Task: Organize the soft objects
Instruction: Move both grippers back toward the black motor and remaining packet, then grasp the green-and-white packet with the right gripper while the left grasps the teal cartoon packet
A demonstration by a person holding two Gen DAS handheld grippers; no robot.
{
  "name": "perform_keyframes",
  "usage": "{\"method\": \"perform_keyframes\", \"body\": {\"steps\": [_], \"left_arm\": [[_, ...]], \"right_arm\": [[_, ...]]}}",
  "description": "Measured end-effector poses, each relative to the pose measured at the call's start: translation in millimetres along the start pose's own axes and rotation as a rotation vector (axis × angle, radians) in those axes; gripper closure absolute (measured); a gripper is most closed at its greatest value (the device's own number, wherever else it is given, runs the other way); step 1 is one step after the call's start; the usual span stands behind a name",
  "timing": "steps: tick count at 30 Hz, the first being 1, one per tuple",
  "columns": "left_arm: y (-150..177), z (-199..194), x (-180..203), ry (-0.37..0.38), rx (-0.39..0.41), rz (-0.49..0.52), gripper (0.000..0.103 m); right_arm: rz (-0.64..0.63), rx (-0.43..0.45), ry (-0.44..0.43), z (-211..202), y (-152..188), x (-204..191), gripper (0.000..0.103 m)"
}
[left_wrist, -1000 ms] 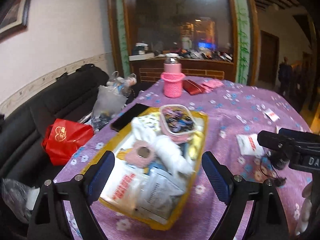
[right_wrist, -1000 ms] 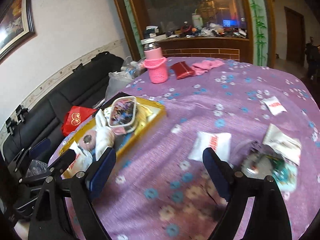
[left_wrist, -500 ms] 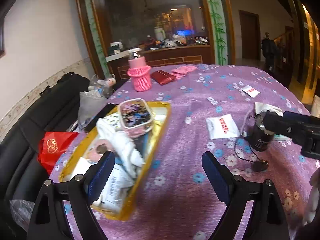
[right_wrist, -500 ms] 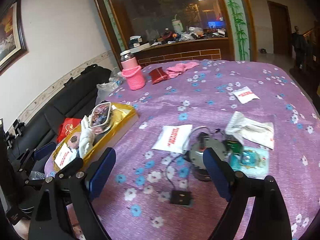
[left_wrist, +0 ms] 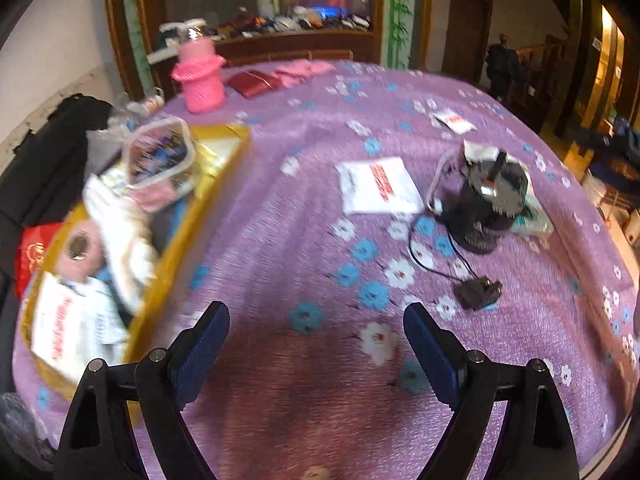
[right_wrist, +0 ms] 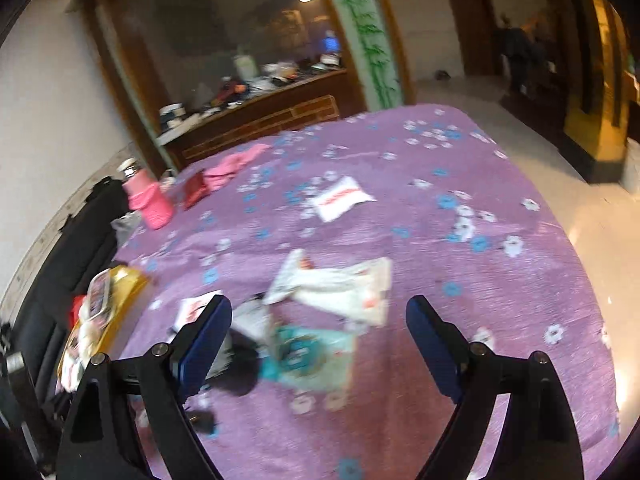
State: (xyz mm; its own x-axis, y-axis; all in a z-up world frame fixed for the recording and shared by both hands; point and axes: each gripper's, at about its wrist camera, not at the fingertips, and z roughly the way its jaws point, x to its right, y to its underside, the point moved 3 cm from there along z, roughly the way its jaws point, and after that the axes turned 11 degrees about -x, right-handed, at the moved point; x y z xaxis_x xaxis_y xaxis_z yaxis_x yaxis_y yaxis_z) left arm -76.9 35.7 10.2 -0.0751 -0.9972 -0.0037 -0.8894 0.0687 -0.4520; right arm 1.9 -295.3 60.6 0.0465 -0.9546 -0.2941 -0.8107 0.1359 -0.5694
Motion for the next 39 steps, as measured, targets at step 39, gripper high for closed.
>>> {"method": "perform_keyframes", "body": {"steps": [39], "left_arm": [[8, 33, 15, 0.054, -0.100, 0.062, 0.001]], "right_arm": [[-0.303, -0.449, -0.159, 92, -30, -79, 0.034]]}}
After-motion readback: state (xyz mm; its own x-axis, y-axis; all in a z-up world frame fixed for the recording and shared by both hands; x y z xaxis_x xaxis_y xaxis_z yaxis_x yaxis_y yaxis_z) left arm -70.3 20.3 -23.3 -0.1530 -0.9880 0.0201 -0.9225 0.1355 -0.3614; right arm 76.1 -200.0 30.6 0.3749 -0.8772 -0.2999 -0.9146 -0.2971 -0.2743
